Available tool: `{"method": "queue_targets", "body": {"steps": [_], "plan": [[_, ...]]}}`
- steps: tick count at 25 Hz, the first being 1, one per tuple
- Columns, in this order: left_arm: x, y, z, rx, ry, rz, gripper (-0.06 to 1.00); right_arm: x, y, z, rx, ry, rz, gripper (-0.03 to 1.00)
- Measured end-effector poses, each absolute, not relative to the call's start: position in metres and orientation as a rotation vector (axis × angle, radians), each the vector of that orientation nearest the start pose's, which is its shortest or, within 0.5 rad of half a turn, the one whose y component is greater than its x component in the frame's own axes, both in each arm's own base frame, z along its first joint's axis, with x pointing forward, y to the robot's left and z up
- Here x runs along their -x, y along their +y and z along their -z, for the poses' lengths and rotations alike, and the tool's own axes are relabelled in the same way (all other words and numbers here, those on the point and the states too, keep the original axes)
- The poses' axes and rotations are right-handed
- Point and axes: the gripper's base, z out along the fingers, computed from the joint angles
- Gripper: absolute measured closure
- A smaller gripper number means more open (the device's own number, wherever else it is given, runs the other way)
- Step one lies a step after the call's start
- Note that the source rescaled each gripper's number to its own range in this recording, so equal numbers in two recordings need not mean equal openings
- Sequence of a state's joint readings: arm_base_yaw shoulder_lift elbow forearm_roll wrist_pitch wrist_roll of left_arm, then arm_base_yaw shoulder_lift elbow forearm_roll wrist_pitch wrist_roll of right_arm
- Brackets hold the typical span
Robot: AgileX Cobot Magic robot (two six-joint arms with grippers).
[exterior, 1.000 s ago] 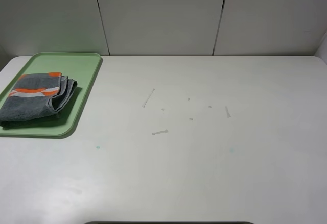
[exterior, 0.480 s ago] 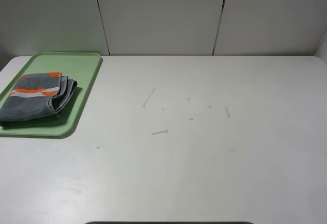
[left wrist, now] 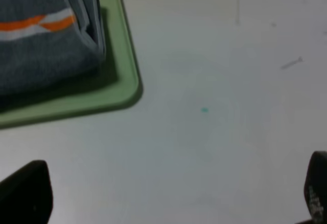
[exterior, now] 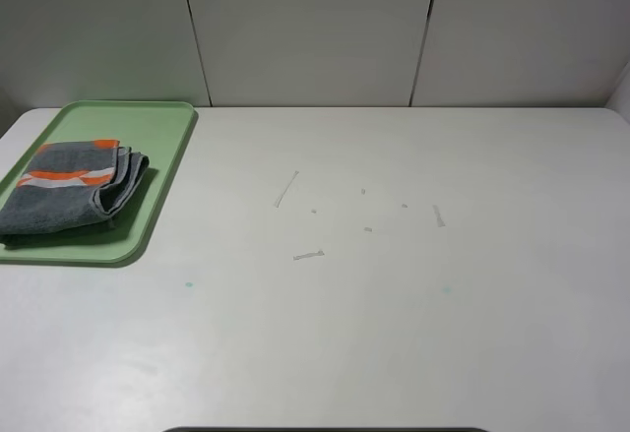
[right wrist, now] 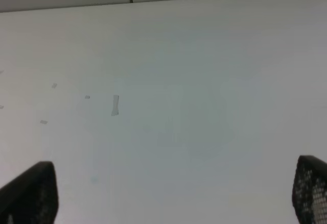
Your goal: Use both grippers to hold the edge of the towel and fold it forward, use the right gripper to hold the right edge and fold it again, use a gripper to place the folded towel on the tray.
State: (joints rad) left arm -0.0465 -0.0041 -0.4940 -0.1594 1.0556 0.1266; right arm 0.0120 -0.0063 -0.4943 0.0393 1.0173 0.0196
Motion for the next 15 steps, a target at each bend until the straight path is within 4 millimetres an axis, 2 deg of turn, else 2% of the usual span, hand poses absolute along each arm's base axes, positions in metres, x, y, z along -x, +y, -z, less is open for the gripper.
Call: {"method": "queue_targets", "body": {"steps": [15], "plan": [[0.0058, -0.0127, -0.2768, -0.195, 2.024, 0.138, -0.06, 0.0036, 0.0030, -0.2792, -0.007, 2.001, -0.067, -0.03]]}}
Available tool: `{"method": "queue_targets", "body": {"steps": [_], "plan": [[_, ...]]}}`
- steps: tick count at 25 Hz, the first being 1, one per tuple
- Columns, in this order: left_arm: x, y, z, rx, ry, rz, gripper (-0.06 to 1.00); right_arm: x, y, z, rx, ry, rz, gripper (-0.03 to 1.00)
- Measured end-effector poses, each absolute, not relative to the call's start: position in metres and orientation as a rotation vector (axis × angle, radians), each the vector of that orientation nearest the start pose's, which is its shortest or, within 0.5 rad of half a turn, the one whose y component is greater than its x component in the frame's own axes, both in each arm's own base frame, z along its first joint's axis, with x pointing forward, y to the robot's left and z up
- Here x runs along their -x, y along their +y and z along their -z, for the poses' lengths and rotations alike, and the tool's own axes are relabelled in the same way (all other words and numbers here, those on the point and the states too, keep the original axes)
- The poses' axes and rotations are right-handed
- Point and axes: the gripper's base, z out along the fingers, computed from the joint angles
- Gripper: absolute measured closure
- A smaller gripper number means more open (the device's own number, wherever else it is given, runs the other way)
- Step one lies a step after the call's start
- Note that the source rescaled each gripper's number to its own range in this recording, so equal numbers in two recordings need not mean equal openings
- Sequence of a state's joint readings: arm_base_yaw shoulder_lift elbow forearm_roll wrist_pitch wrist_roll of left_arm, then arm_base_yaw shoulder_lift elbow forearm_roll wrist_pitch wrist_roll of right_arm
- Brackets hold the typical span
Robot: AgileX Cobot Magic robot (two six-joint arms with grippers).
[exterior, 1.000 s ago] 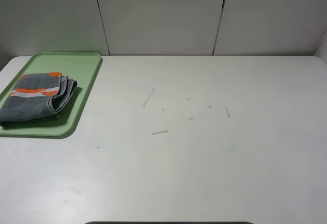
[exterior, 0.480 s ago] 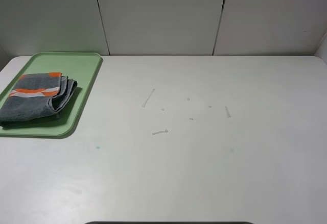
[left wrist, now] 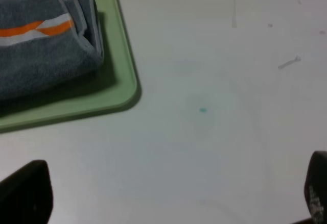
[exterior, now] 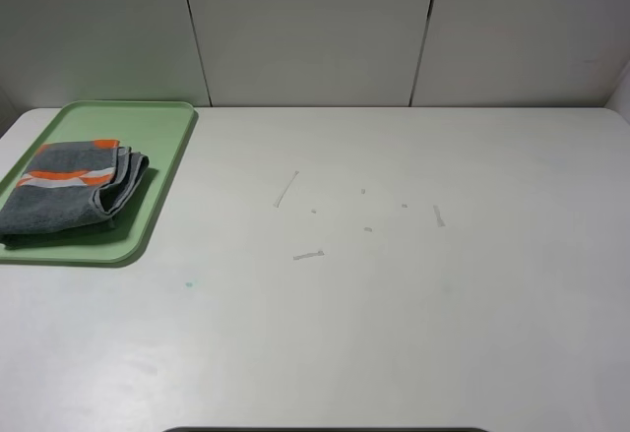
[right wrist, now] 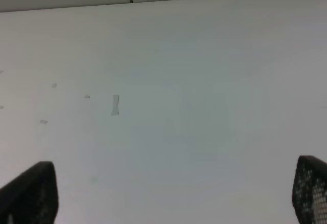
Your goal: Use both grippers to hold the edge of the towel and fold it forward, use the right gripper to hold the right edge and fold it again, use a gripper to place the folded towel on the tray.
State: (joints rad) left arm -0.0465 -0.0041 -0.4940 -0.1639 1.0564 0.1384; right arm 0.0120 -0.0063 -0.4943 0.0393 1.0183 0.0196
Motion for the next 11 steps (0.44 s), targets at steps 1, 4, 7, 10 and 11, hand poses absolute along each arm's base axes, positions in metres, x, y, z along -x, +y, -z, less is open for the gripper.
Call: {"method": "queue_targets", "body": {"steps": [1, 4, 7, 10, 11], "plan": [[0.0058, -0.0127, -0.2768, -0.195, 2.024, 0.138, -0.06, 0.0036, 0.0030, -0.2792, -0.007, 2.001, -0.067, -0.03], [0.0058, -0.0127, -0.2768, -0.195, 2.024, 0.138, -0.06, 0.0036, 0.0030, -0.2792, -0.007, 2.001, -0.067, -0.03], [0.0058, -0.0127, -0.2768, -0.195, 2.024, 0.138, -0.06, 0.0036, 0.0030, -0.2792, -0.007, 2.001, -0.067, -0.03], [0.0058, -0.0127, -0.2768, -0.195, 2.024, 0.138, -0.06, 0.0036, 0.0030, -0.2792, -0.007, 2.001, -0.067, -0.03], [0.0058, -0.0127, -0.2768, -0.195, 2.024, 0.138, -0.06, 0.0036, 0.0030, -0.2792, -0.007, 2.001, -0.067, -0.03]]}}
